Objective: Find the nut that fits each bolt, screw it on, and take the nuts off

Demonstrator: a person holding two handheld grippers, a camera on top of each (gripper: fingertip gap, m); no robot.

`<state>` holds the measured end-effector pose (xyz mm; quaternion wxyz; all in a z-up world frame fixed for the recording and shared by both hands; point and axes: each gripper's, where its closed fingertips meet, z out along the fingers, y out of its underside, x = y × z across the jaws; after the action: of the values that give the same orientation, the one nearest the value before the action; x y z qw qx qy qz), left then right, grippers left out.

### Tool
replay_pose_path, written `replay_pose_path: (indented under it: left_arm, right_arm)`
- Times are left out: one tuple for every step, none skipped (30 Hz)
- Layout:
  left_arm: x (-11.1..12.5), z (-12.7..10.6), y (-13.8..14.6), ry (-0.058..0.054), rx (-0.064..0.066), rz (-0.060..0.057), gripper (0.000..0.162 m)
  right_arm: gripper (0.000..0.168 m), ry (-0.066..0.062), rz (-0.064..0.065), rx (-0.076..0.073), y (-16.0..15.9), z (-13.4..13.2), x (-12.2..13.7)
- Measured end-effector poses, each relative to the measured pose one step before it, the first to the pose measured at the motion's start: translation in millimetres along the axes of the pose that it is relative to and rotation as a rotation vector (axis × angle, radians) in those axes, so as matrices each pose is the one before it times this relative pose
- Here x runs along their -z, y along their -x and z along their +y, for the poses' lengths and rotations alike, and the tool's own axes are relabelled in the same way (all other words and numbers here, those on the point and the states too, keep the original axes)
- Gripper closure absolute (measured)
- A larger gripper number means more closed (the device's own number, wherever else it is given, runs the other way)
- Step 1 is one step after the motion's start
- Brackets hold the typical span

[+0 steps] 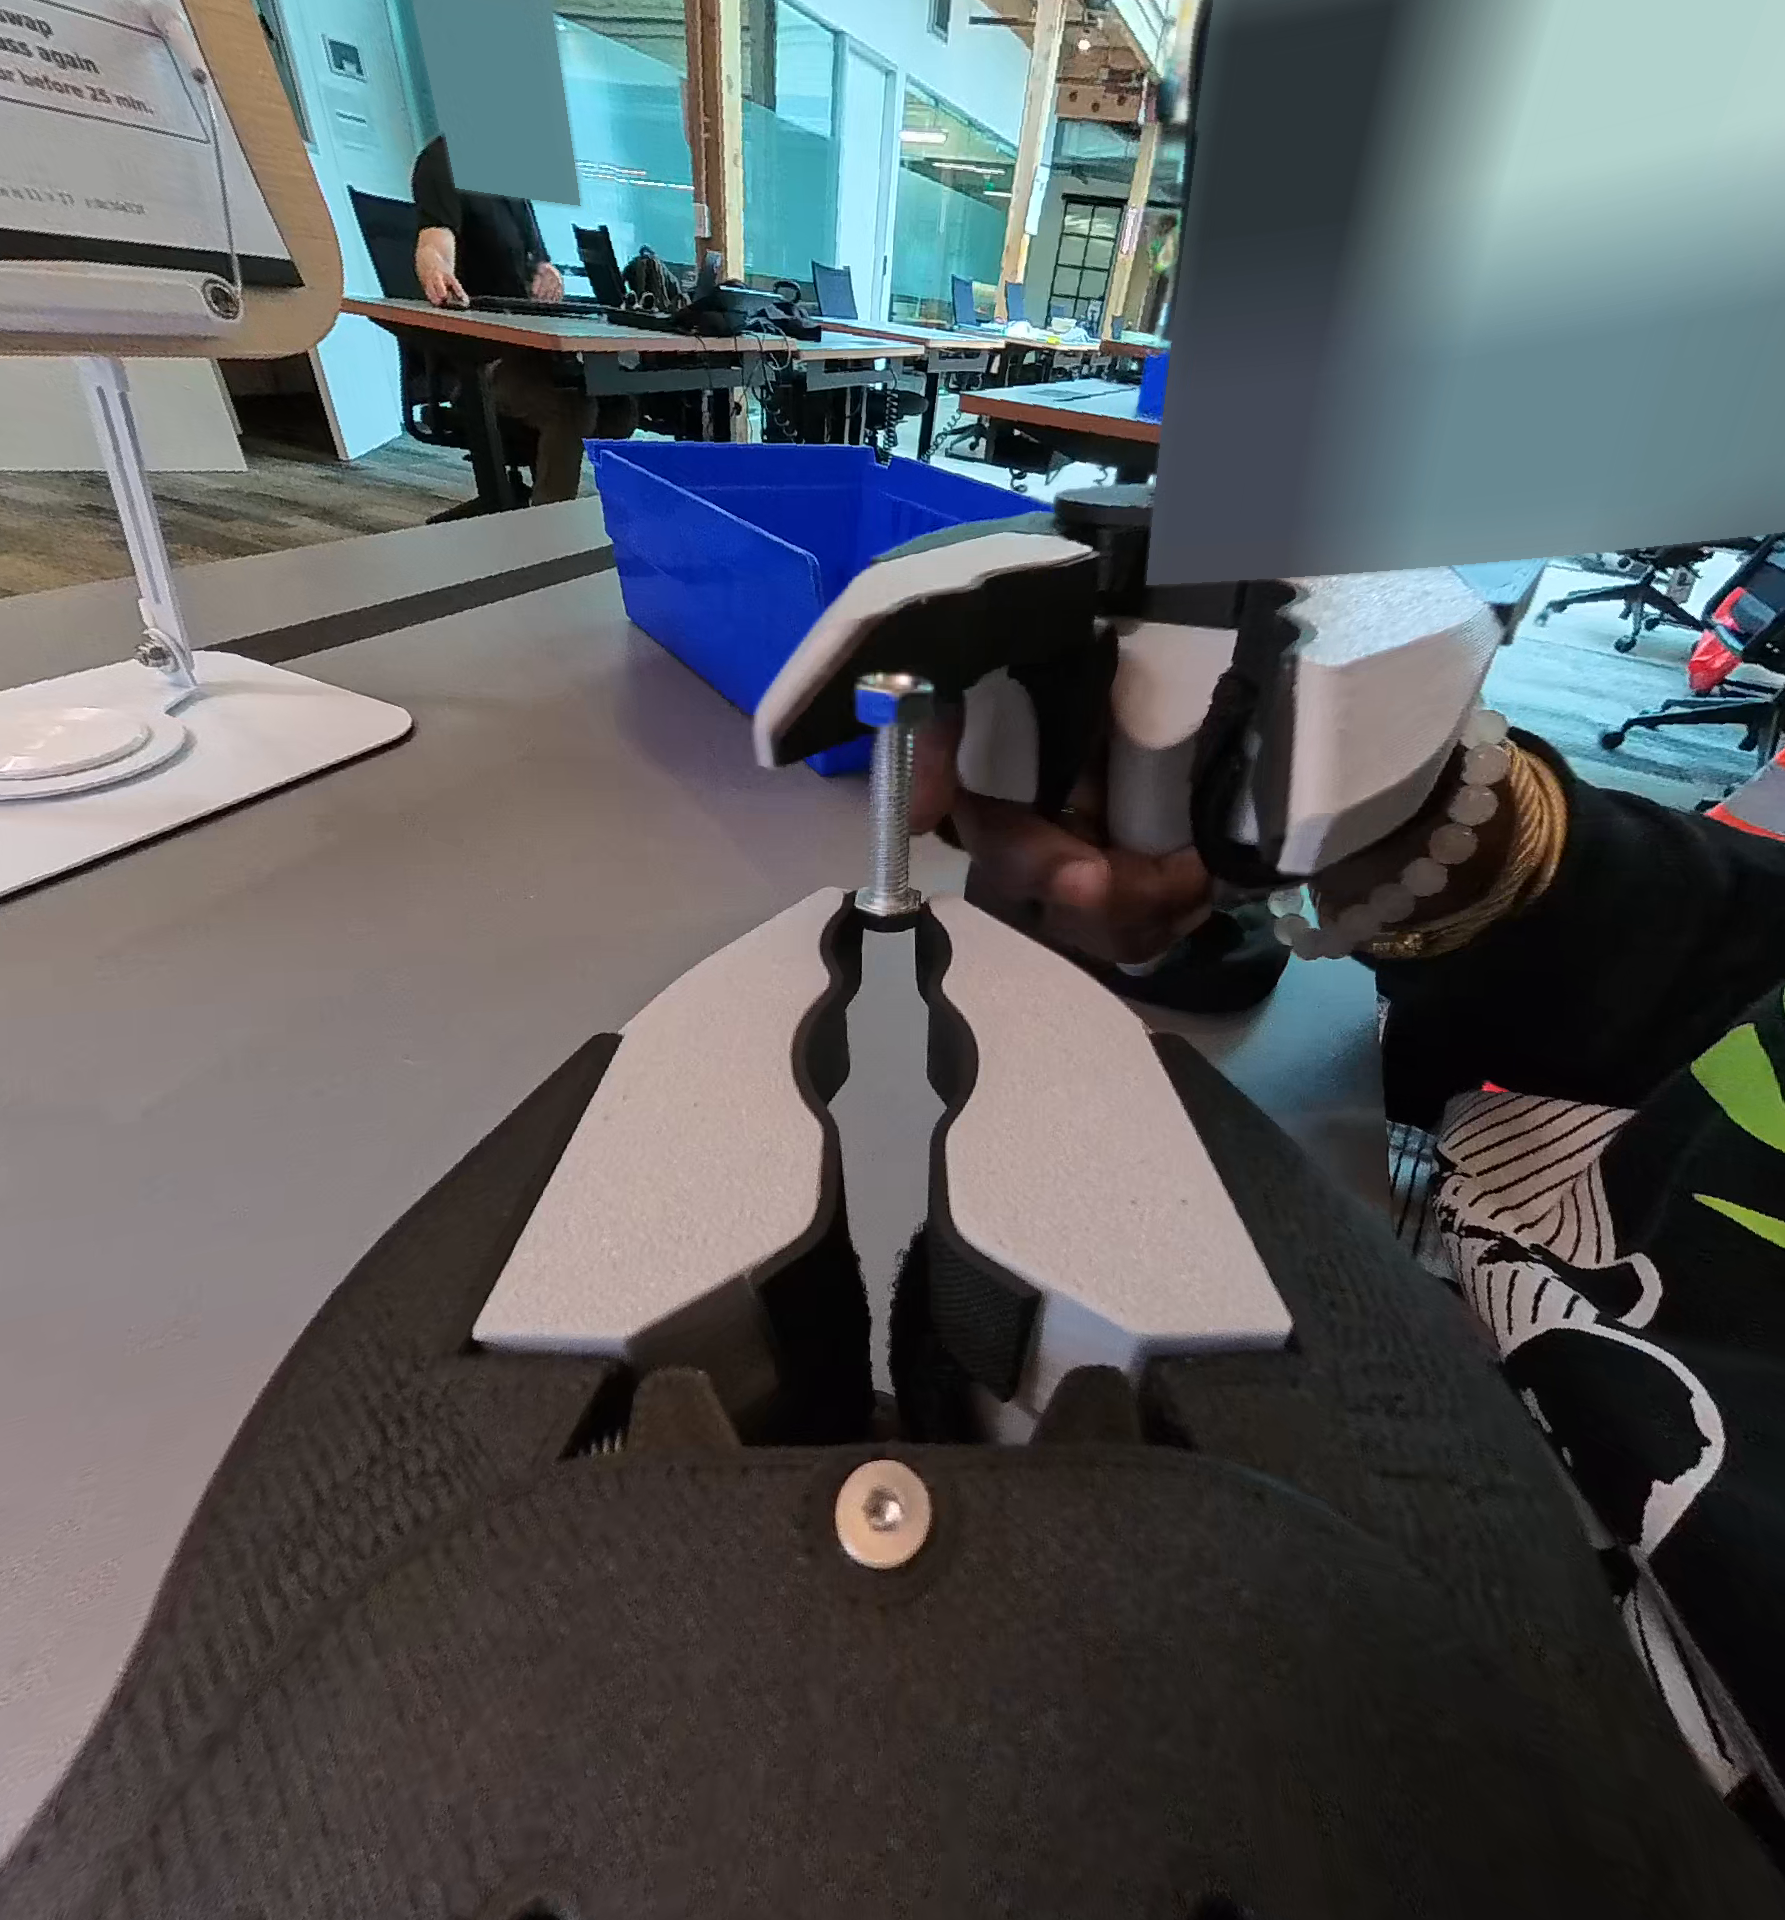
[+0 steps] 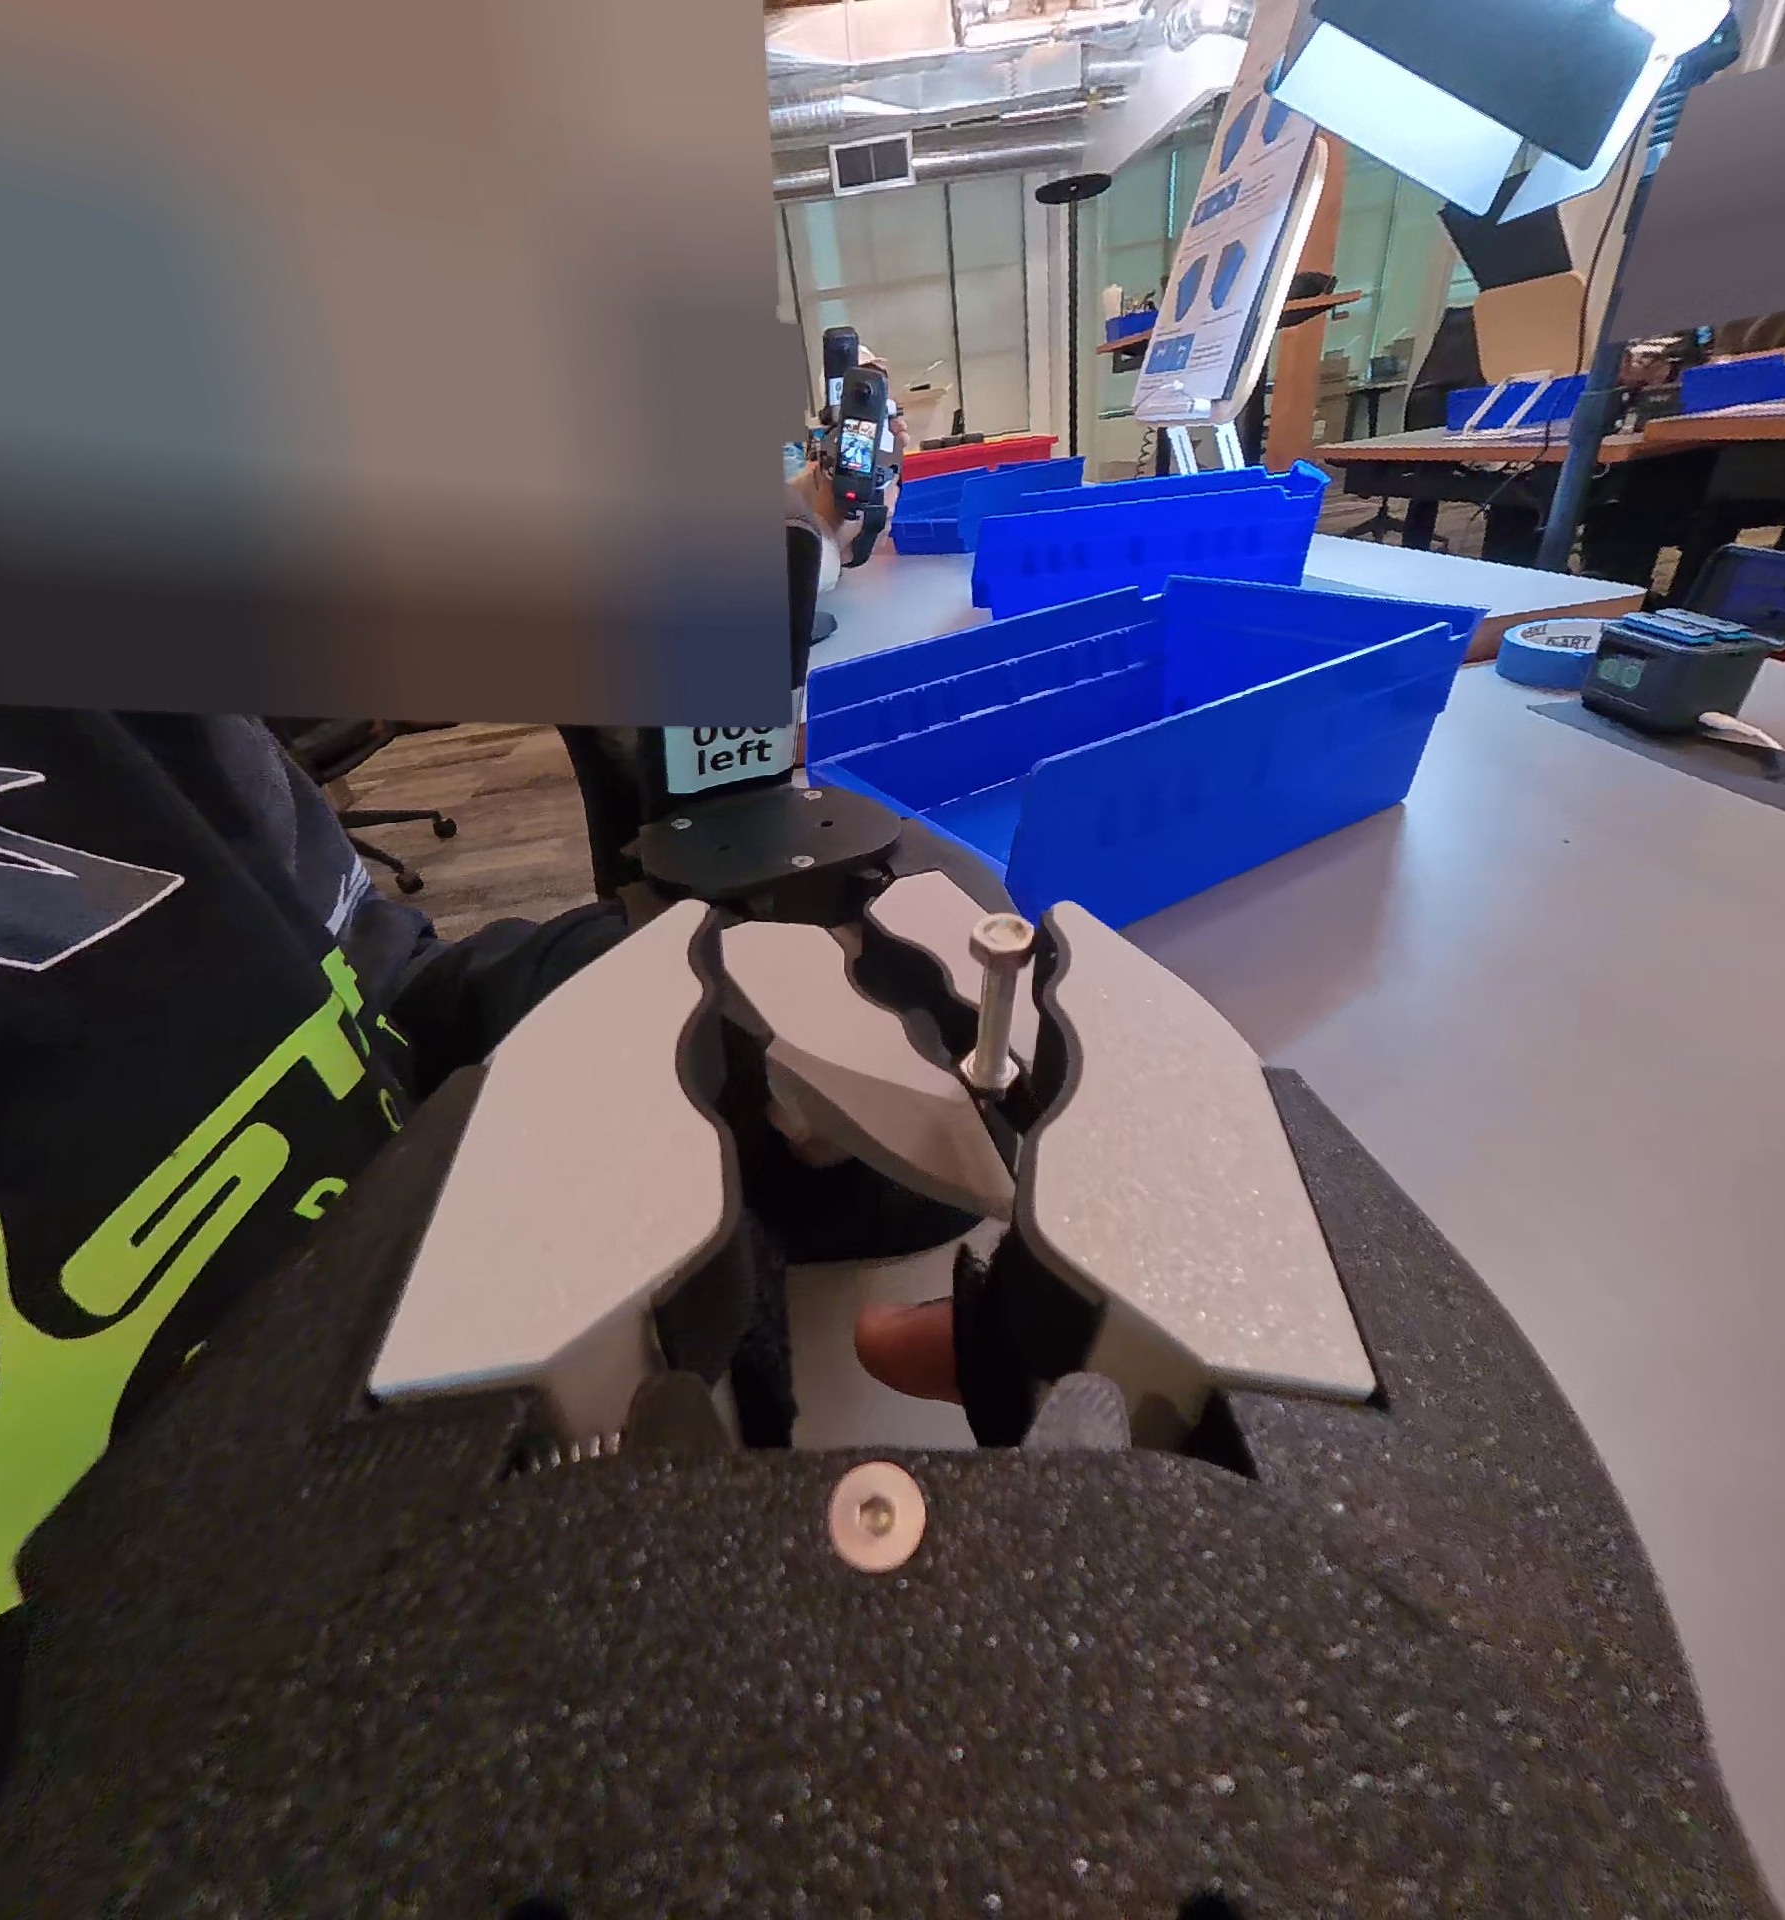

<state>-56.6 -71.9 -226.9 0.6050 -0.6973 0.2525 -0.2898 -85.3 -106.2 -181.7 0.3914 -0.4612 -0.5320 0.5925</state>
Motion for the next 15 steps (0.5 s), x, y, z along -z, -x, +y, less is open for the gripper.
replay_pose_path:
  left_arm:
    - [0.22, -0.26, 0.53, -0.0019, 0.0033, -0.0021, 0.152]
    - [0.16, -0.24, 0.15, -0.0017, 0.0024, 0.0008, 0.152]
    - [0.12, -0.06, 0.47, -0.0012, 0.0015, -0.0028, 0.152]
    - [0.08, -0.08, -0.17, 0.0001, -0.0007, 0.0011, 0.152]
    - [0.01, 0.03, 0.01, 0.0001, -0.0006, -0.0008, 0.152]
    - [-0.05, 0.13, 0.06, 0.0004, 0.0005, -0.0001, 0.152]
    - [-0.13, 0.00, -0.04, 0.0002, 0.0007, 0.0010, 0.152]
    - [0.01, 0.01, -0.17, 0.0001, -0.0001, 0.0013, 0.152]
    - [-0.02, 0.11, -0.36, 0.0007, -0.0018, 0.0021, 0.152]
    - [-0.16, 0.27, -0.91, 0.0026, -0.0038, 0.0041, 0.152]
    - [-0.43, 0.53, -0.81, 0.0040, -0.0053, 0.0027, 0.152]
    - [-0.34, 0.47, -0.64, 0.0041, -0.0064, 0.0002, 0.152]
    - [-0.42, 0.56, -0.88, 0.0050, -0.0070, 0.0025, 0.152]
    - [-0.56, 0.76, -0.81, 0.0061, -0.0062, 0.0021, 0.152]
    - [-0.56, 0.75, -0.63, 0.0062, -0.0051, 0.0013, 0.152]
  right_arm:
    - [0.112, -0.0036, 0.0072, -0.0030, 0.17, -0.07, 2.71]
    - [0.111, -0.0038, 0.0070, -0.0024, 0.25, -0.09, 2.77]
    - [0.112, -0.0023, 0.0067, -0.0012, 0.28, 0.20, 2.96]
    - [0.113, -0.0014, 0.0066, -0.0008, 0.16, 0.40, 3.15]
    - [0.116, -0.0029, 0.0035, 0.0001, 0.24, -0.03, 3.22]
    - [0.119, -0.0069, 0.0037, -0.0011, -0.07, -0.61, 3.13]
    - [0.120, -0.0105, 0.0083, -0.0022, -1.37, -1.40, 2.56]
    - [0.121, -0.0119, 0.0102, -0.0016, -2.22, -1.78, 1.86]
    - [0.121, -0.0112, 0.0078, -0.0017, -2.52, -1.85, 0.49]
    - [0.120, -0.0072, 0.0025, -0.0029, -2.07, -1.10, -1.02]
    - [0.119, 0.0002, -0.0043, -0.0020, -0.98, 0.03, -2.60]
    - [0.118, 0.0084, -0.0092, 0.0009, -0.30, 1.36, -3.99]
    - [0.116, 0.0135, -0.0118, 0.0032, 0.34, 2.13, -4.94]
    - [0.114, 0.0138, -0.0138, 0.0033, 0.86, 1.96, -5.30]
    - [0.114, 0.0109, -0.0153, 0.0028, 1.28, 1.32, -4.95]
